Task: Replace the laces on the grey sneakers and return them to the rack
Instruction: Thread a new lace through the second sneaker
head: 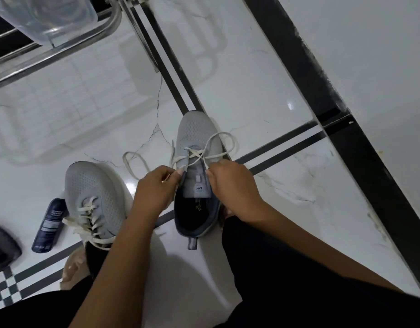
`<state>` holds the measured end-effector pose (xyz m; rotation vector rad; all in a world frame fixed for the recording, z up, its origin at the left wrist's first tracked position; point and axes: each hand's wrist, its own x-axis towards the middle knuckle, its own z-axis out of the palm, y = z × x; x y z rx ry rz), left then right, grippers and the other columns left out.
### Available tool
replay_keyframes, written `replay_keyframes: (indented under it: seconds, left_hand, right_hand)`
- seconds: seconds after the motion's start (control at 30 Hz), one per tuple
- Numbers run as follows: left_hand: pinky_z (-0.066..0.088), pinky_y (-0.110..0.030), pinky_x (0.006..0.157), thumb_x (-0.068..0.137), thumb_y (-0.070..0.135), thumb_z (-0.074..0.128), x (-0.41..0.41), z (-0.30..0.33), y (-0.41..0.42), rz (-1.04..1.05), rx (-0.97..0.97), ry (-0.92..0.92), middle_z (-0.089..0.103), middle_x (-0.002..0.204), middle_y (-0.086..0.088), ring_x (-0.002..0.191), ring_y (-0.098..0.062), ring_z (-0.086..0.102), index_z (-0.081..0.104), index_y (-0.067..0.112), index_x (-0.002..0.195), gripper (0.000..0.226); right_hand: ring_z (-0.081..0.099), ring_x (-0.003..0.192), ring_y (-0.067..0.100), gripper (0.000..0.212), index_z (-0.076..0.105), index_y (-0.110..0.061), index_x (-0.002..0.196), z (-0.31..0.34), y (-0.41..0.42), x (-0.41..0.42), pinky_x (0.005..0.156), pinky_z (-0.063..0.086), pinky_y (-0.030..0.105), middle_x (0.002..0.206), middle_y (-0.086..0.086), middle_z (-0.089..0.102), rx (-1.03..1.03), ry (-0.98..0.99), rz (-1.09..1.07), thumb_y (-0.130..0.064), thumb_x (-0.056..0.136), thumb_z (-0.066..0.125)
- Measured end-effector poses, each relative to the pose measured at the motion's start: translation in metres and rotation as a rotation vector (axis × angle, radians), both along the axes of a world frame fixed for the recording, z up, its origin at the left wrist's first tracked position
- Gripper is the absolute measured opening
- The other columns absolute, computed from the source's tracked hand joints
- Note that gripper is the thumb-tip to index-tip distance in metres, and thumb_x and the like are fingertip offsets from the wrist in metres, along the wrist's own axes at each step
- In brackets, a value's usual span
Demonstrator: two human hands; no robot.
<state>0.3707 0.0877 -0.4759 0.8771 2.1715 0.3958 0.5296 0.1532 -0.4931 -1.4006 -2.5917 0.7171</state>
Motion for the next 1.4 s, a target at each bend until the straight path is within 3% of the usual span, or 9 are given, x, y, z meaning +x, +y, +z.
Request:
replay_keyframes:
  seconds: [0.13,0.23,0.3,0.47,0.57,0.83,1.0,1.13,1.4]
  left_hand:
    - [0.039,-0.031,0.069,0.097,0.027,0.050,0.004,-0.010,0.000,0.372,0.100,-0.145,0.055,0.077,0.003,0.074,-0.016,0.051,0.060,0.016,0.085,0.018]
    - [0.045,-0.020,0.067,0.083,0.000,0.042,-0.031,0.004,-0.010,1.271,0.602,-0.813,0.057,0.070,0.002,0.067,-0.010,0.056,0.061,0.015,0.064,0.031]
    - [0.037,-0.014,0.047,0.073,0.002,0.040,-0.057,0.014,-0.027,1.469,0.803,-1.062,0.046,0.053,0.004,0.046,-0.007,0.044,0.045,0.017,0.061,0.020]
    - [0.036,-0.023,0.048,0.092,0.041,0.055,-0.047,0.005,-0.014,0.485,0.082,-0.236,0.054,0.065,0.005,0.050,-0.011,0.043,0.053,0.023,0.090,0.018]
    - [0.040,-0.028,0.064,0.092,0.049,0.052,-0.010,-0.006,0.003,0.015,-0.045,-0.060,0.063,0.083,0.005,0.074,-0.013,0.055,0.061,0.023,0.094,0.027]
    - [0.041,-0.023,0.051,0.096,0.025,0.050,-0.025,-0.008,-0.010,0.525,0.025,-0.126,0.051,0.078,-0.003,0.072,-0.025,0.050,0.057,0.011,0.091,0.016]
    - [0.040,-0.031,0.072,0.091,0.031,0.058,-0.030,-0.011,-0.007,-0.025,-0.396,0.115,0.061,0.093,-0.010,0.080,-0.025,0.055,0.061,0.011,0.084,0.021]
    - [0.041,-0.045,0.095,0.095,0.037,0.050,-0.020,-0.008,0.011,-0.119,-0.194,0.345,0.047,0.133,-0.015,0.119,-0.037,0.046,0.054,0.019,0.128,0.038]
    - [0.037,-0.044,0.097,0.100,0.036,0.044,-0.015,-0.012,0.043,-0.280,-0.257,0.160,0.053,0.121,-0.016,0.118,-0.036,0.043,0.062,0.007,0.108,0.035]
  right_hand:
    - [0.061,0.060,0.036,0.018,0.066,-0.004,0.081,-0.001,0.002,0.003,0.050,0.044,0.034,0.074,0.015,0.063,0.030,-0.016,0.016,-0.018,0.091,0.060]
    - [0.058,0.051,0.031,0.016,0.065,-0.006,0.073,-0.001,0.003,0.008,0.047,0.032,0.025,0.064,0.010,0.061,0.067,0.011,-0.012,-0.016,0.085,0.064]
    - [0.059,0.053,0.030,0.013,0.067,-0.007,0.079,-0.003,0.003,0.009,0.048,0.031,0.025,0.066,0.010,0.061,0.063,0.011,-0.020,-0.017,0.087,0.063]
    - [0.060,0.061,0.034,0.019,0.065,-0.005,0.083,-0.005,0.003,0.006,0.050,0.035,0.030,0.072,0.012,0.062,0.048,0.000,0.002,-0.021,0.092,0.057]
    - [0.061,0.063,0.036,0.021,0.065,-0.004,0.086,-0.003,0.002,0.007,0.052,0.034,0.031,0.075,0.014,0.063,0.048,-0.003,0.009,-0.021,0.093,0.055]
    - [0.061,0.069,0.028,0.026,0.066,-0.007,0.090,-0.004,0.002,0.012,0.054,0.030,0.028,0.082,0.009,0.064,0.009,-0.018,-0.001,-0.025,0.097,0.049]
    - [0.062,0.066,0.031,0.024,0.066,-0.007,0.089,-0.005,0.001,0.007,0.052,0.033,0.028,0.078,0.010,0.064,0.001,-0.014,0.027,-0.024,0.096,0.051]
    - [0.061,0.067,0.031,0.026,0.066,-0.007,0.087,-0.006,0.001,0.009,0.051,0.036,0.030,0.079,0.010,0.063,-0.002,-0.014,0.026,-0.025,0.096,0.050]
    - [0.063,0.079,0.032,0.028,0.065,-0.008,0.100,-0.001,0.004,0.008,0.057,0.035,0.030,0.090,0.010,0.065,-0.021,-0.031,0.052,-0.029,0.098,0.045]
